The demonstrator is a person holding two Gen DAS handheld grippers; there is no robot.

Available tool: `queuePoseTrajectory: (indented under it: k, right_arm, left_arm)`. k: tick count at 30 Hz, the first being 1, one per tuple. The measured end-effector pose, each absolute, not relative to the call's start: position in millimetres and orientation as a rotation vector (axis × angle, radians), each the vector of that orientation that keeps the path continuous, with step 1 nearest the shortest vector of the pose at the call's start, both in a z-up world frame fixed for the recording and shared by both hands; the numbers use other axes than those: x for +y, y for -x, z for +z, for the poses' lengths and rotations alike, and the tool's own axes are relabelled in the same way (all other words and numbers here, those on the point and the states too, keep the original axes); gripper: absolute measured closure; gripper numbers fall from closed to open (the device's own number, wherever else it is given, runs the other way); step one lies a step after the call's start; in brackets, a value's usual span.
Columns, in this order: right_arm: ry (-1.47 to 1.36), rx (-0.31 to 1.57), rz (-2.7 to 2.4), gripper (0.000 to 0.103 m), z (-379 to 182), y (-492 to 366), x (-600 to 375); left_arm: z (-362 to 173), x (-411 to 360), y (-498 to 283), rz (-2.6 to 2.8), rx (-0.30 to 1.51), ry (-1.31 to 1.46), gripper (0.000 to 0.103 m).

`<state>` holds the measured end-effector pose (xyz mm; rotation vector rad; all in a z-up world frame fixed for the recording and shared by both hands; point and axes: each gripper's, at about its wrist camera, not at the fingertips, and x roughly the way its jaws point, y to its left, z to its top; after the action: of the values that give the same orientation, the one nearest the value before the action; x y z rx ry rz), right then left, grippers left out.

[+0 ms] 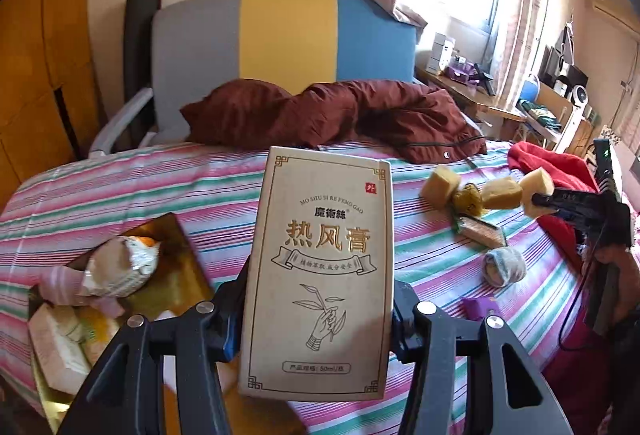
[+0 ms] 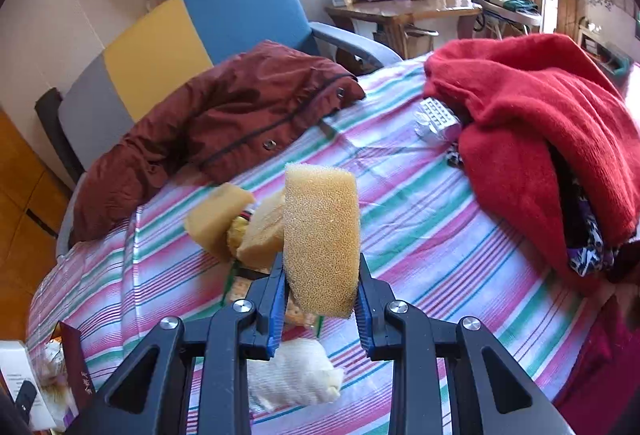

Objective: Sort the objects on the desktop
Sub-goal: 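Carry the box with the left tool into the tray while the right places the sponge there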

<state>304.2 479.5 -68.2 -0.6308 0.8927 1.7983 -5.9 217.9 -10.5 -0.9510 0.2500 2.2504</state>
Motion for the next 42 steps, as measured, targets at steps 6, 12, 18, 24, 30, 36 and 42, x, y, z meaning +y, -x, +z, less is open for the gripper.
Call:
queuePoseTrajectory:
  k: [6, 12, 18, 24, 30, 36, 42]
  right_arm:
    - [0.61, 0.838, 1.878, 0.073, -57.4, -295.3, 470.7]
    - [0.626, 0.754, 1.975, 0.073, -47.7, -279.6, 459.1]
    - [0.701, 0.709, 1.995, 0.073, -50.2, -264.3, 452.0]
    - [0.674, 0.797, 1.975, 0.073, -54.8, -275.6, 458.8]
    - [0.722, 0.853, 2.091, 0.073, -53.0, -260.6, 448.6]
    - [0.828, 0.836, 2.247, 0.073, -45.4, -219.6, 410.6]
    - [0.926, 0.824, 2.485, 0.073, -35.5, -153.9, 344.2]
  left_arm:
    - [-14.7, 196.3, 9.9, 2.294, 0.234, 0.971, 0.049]
    - [-16.0, 174.8, 12.2, 2.335, 0.213, 0.977, 0.049]
    - [-21.9, 152.9, 18.5, 2.359, 0.169, 1.012, 0.049]
    - [-27.5, 141.3, 21.6, 2.356, 0.127, 1.034, 0.049]
    - [-30.5, 129.4, 25.0, 2.365, 0.119, 1.054, 0.049]
    - [-35.0, 97.3, 28.5, 2.406, 0.076, 1.102, 0.049]
    - [-36.2, 50.9, 34.7, 2.493, -0.002, 1.149, 0.049]
